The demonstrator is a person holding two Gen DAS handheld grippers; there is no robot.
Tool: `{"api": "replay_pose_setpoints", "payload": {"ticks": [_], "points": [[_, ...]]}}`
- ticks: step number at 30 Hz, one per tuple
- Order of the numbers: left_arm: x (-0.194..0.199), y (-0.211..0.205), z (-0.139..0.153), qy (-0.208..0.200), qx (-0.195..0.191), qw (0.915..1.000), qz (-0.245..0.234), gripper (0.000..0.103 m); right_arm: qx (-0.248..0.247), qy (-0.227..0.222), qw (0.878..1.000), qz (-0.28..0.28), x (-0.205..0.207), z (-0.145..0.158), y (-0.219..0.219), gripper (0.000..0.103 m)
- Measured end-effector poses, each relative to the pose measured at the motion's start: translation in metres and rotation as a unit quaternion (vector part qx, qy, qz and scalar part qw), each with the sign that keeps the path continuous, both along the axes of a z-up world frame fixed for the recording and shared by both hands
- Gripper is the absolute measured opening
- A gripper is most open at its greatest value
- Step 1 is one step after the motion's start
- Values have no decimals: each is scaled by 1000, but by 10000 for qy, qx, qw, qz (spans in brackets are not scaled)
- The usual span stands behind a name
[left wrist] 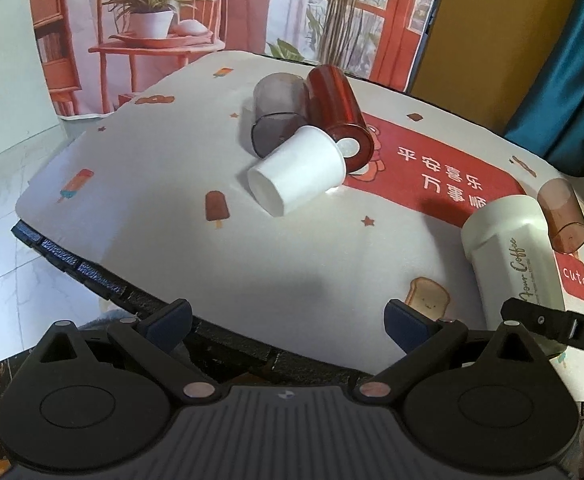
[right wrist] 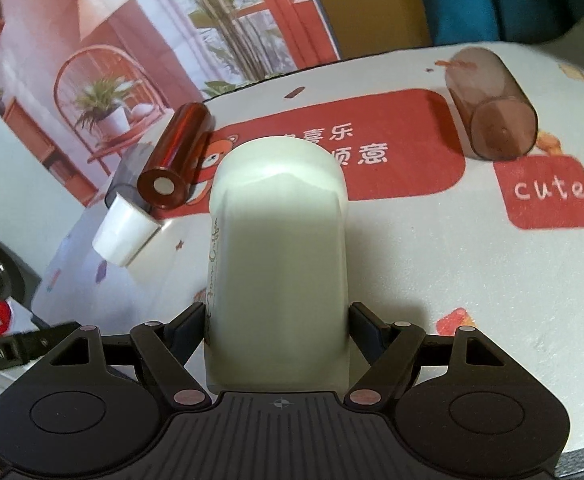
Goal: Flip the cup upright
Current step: 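Lift the white tumbler with the right gripper and rotate it open end up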
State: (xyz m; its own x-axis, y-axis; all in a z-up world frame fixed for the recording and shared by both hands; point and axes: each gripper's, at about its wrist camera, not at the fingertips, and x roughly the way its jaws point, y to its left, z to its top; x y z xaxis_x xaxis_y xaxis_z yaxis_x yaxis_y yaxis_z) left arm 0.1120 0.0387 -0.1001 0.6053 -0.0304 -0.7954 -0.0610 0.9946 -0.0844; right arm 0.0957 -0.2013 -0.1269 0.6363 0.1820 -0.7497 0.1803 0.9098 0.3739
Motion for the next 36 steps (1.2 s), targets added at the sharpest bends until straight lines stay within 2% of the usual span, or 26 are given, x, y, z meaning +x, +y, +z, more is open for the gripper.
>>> {"api": "replay_pose_setpoints", "payload": {"ticks": [7,17,20,23,26,30,32,36], "points": [[2,2,-2,119,-42,9999,60,103,-367,15,9991,223,2,0,13,74],[3,-4,-5,190,24,9998,-39,103,-390,-11,9989,260,1,-1,11,74],[4,-4,-6,236,35,9997,-35,103,-575,-62,9978,339,1,2,14,74],[13,-4,-2,392,-15,9992,80,103,-1015,-245,9933,488,-1,8,20,74],[33,-7,14,429,-552,9975,98,103,-1041,-309,9927,527,-1,9,17,74],[66,-40,36,259,-1296,9901,-475,102,-911,-296,9940,536,1,8,12,74],[82,-62,36,182,-1509,9854,-766,102,-925,-293,9936,572,1,8,12,74],[109,-94,19,689,-1838,9741,-1121,91,-906,-279,9933,657,2,8,10,74]]}}
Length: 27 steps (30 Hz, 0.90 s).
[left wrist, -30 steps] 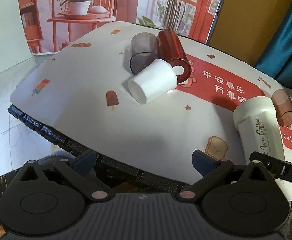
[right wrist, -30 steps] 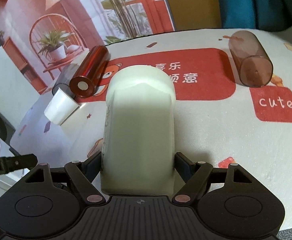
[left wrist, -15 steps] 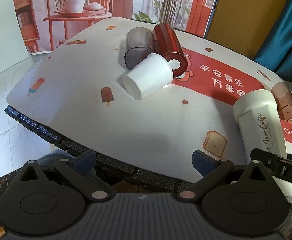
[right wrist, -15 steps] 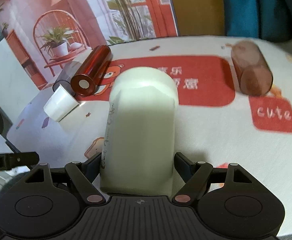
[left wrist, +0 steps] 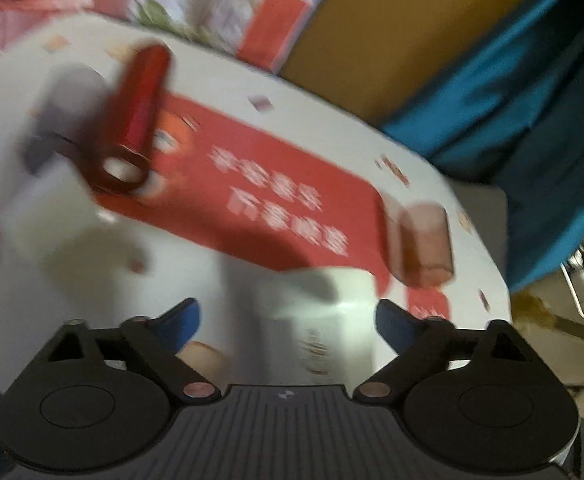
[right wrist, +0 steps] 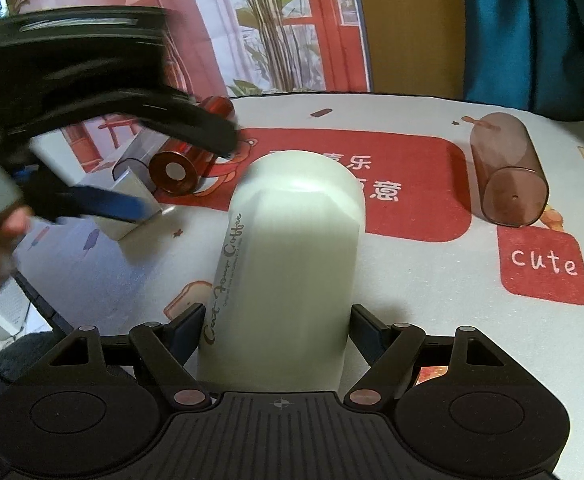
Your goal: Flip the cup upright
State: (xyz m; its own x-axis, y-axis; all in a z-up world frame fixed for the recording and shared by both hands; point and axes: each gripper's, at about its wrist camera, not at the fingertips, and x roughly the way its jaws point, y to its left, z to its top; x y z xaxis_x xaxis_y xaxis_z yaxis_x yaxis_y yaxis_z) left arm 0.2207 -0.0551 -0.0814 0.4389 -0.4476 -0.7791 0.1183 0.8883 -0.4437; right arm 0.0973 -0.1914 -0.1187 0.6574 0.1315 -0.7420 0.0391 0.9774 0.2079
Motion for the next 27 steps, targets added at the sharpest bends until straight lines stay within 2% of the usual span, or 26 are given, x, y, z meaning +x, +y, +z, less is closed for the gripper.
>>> {"api": "replay_pose_setpoints", "payload": {"ticks": [2,8,11,17,22,27], "points": [[8,-9,-9,163,-62,9998,-105,89,-44,5,10000,71,2,2,-1,74],[19,-16,-24,296,-20,9993,-244,87,-37,65,9993,375,15,7,-7,78],[21,-24,-30,385,71,9981,-484,86,11,111,9985,543,27,7,-11,80],[29,-33,-31,277,250,9965,-748,84,17,130,9975,700,43,3,-15,83],[24,-32,-27,157,188,9965,-802,84,-103,99,9974,705,40,6,-11,83],[18,-30,-13,-245,203,9957,-865,83,-178,-227,9968,748,36,17,-12,80]]}}
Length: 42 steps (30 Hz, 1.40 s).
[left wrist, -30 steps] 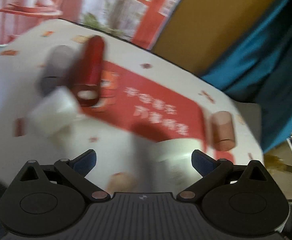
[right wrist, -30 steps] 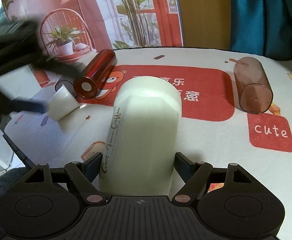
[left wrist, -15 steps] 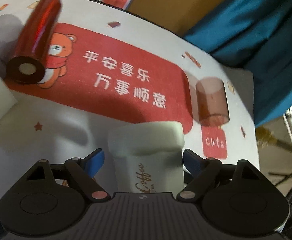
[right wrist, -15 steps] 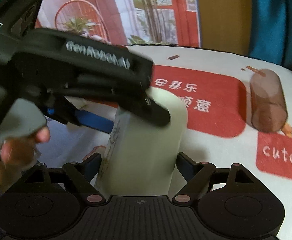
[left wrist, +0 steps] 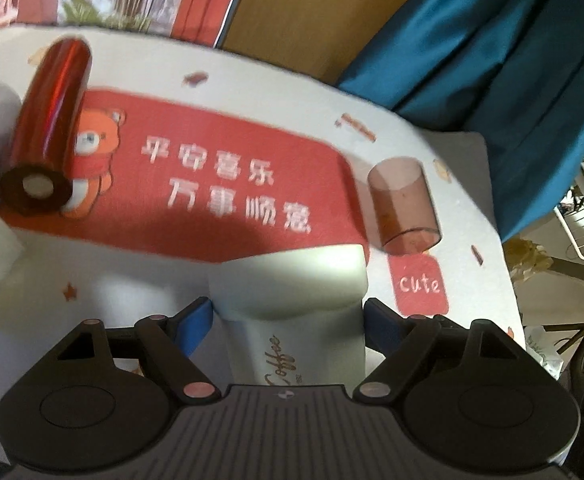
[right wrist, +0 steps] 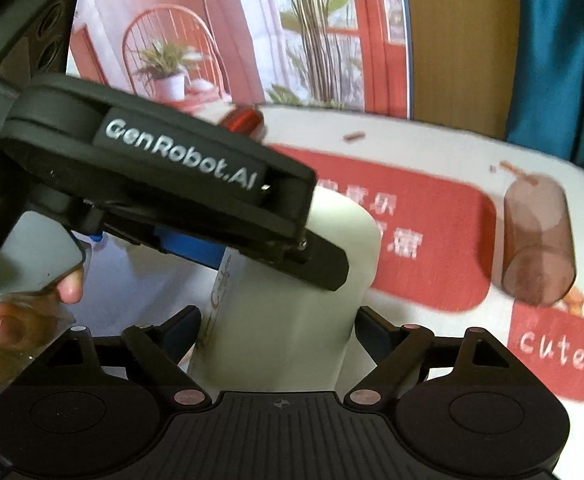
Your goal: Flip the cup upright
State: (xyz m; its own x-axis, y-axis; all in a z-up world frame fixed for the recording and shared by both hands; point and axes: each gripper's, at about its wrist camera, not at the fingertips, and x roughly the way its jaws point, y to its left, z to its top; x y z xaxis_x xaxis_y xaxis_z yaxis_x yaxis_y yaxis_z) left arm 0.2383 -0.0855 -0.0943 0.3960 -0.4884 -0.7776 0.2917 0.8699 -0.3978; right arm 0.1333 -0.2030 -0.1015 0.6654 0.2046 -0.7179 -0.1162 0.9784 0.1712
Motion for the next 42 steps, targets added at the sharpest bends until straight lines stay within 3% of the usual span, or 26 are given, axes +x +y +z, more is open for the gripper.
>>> {"api": "replay_pose_setpoints", "payload": {"ticks": [13,18,24,42], "points": [[-25,-1,28,-899,35,9959,-56,86,-658,-922,9936,15,-5,34,8,69],[-26,6,28,-890,-127,9959,50,88,-667,-954,9932,7,-9,32,11,68],[-32,0,32,-1193,134,9927,-120,89,-702,-970,9928,78,-8,30,11,68],[-57,3,33,-1313,-1,9905,-407,91,-1031,-761,9917,89,-27,30,28,67]]}}
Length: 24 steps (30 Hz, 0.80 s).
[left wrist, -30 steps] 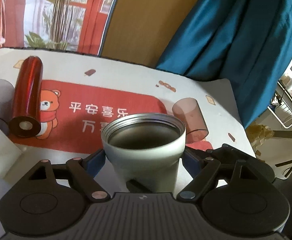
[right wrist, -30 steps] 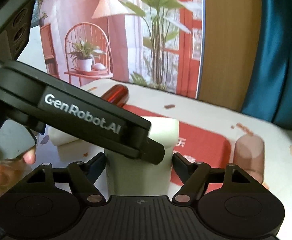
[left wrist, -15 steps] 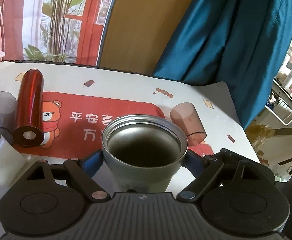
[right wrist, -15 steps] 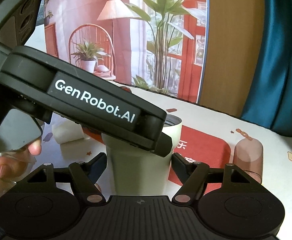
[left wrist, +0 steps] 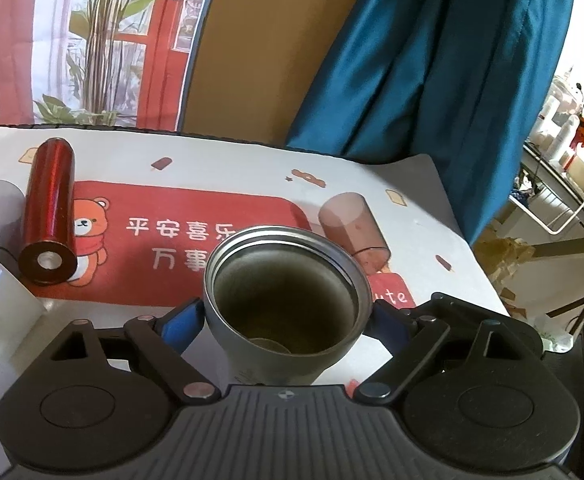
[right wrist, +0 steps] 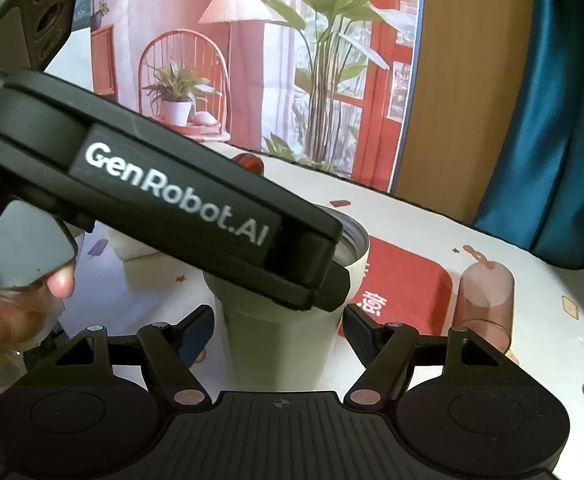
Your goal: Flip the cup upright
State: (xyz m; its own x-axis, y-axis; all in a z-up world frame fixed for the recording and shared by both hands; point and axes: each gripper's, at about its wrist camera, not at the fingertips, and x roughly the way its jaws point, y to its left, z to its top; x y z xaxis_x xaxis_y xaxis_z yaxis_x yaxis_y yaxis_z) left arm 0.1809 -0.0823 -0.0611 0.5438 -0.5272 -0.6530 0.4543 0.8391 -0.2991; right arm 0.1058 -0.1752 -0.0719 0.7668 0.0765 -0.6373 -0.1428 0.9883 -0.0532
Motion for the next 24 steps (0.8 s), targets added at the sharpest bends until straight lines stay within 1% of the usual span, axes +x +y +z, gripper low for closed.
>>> {"api": "replay_pose_setpoints", "payload": {"ticks": [3,7,10,16,18,20,21,22,23,24], "points": [[-4,3,0,56,-123,9999,-48,90,-6,67,10000,-43,-5,0,1,66],[-6,11,1,225,-479,9985,-110,88,-36,174,9998,-125,-12,-2,2,66],[-9,13,1,228,-492,9985,-93,88,53,216,9997,-129,-15,-1,1,65],[-15,16,3,189,-518,9984,-151,88,-60,318,9994,-138,-16,-2,5,65],[-17,18,5,123,-482,9987,-97,89,-100,311,9993,-168,-18,-1,7,68],[-19,22,9,41,-415,9991,1,90,-139,326,9992,-193,-22,2,9,81],[-20,24,11,-16,-341,9994,75,90,-174,327,9991,-226,-22,4,9,85],[-21,25,14,-72,-264,9995,139,90,-226,336,9988,-279,-22,6,10,92],[-23,27,17,-145,-170,9995,214,91,-260,372,9984,-334,-23,8,10,95],[-26,29,20,-223,-90,9993,272,93,-270,424,9980,-384,-25,10,10,96]]}}
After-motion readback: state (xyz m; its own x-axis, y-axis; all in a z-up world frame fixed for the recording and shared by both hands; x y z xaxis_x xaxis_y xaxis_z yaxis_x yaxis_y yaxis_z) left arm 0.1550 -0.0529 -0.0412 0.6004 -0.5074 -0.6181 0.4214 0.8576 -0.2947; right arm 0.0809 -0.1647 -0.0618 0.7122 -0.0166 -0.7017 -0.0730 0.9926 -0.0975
